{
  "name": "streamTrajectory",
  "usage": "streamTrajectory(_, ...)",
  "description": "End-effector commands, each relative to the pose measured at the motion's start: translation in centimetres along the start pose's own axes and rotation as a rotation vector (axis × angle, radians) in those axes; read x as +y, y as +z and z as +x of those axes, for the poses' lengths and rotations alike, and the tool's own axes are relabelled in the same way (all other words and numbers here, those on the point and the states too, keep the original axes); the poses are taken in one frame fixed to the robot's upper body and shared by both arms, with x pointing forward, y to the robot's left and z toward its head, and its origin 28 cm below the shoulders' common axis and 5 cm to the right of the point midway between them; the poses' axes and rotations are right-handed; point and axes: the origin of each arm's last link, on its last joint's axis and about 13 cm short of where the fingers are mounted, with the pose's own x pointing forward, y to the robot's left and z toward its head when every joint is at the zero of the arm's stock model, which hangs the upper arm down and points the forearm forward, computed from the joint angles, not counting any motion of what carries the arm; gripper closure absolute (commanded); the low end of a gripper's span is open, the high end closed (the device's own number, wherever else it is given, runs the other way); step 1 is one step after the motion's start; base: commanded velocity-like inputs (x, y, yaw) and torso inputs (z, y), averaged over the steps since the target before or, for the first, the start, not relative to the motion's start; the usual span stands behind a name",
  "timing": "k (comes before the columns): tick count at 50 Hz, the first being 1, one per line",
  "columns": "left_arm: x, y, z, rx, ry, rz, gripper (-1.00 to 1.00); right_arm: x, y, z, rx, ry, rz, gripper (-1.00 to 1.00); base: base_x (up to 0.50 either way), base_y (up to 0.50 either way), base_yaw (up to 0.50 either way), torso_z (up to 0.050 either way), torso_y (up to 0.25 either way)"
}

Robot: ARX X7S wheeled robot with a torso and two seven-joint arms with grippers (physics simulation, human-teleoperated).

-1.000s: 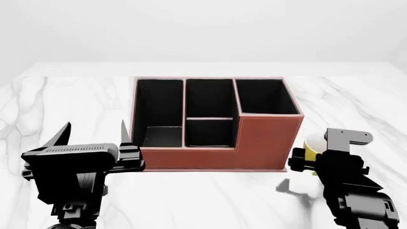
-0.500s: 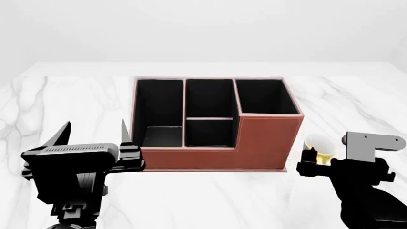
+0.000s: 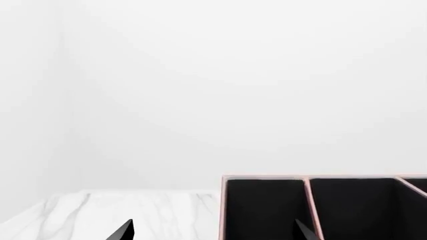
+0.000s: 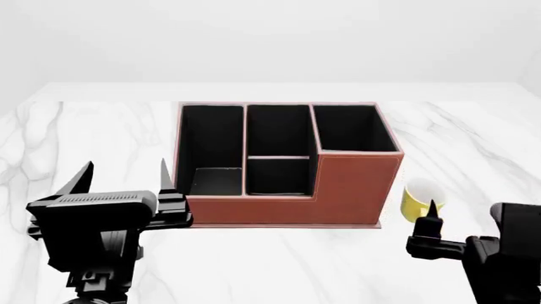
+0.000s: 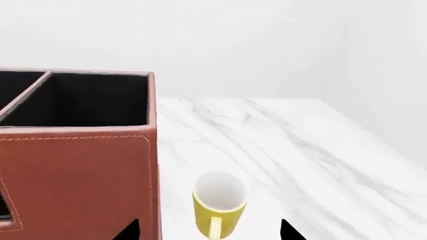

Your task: Pick up the yellow and white mug and place it to the right of the caddy.

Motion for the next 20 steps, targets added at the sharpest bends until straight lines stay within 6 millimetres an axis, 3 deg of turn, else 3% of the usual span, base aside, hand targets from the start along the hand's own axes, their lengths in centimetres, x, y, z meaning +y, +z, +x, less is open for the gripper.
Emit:
streamTrajectory(1,0.0,-0.1,0.0,0.002,-0.011,-0.009,-1.0,-0.2,1.1,-3.5,-0.112,-0.046,-0.017,-1.0,0.0,0.0,0.0,0.0,0.0)
streamTrajectory(20,-0.1,-0.1,-0.1,-0.001,-0.017,-0.013,-1.0,0.1,2.7,-6.6,-0.262,-0.082,-0.033,-1.0,0.0,0.0,0.0,0.0,0.0)
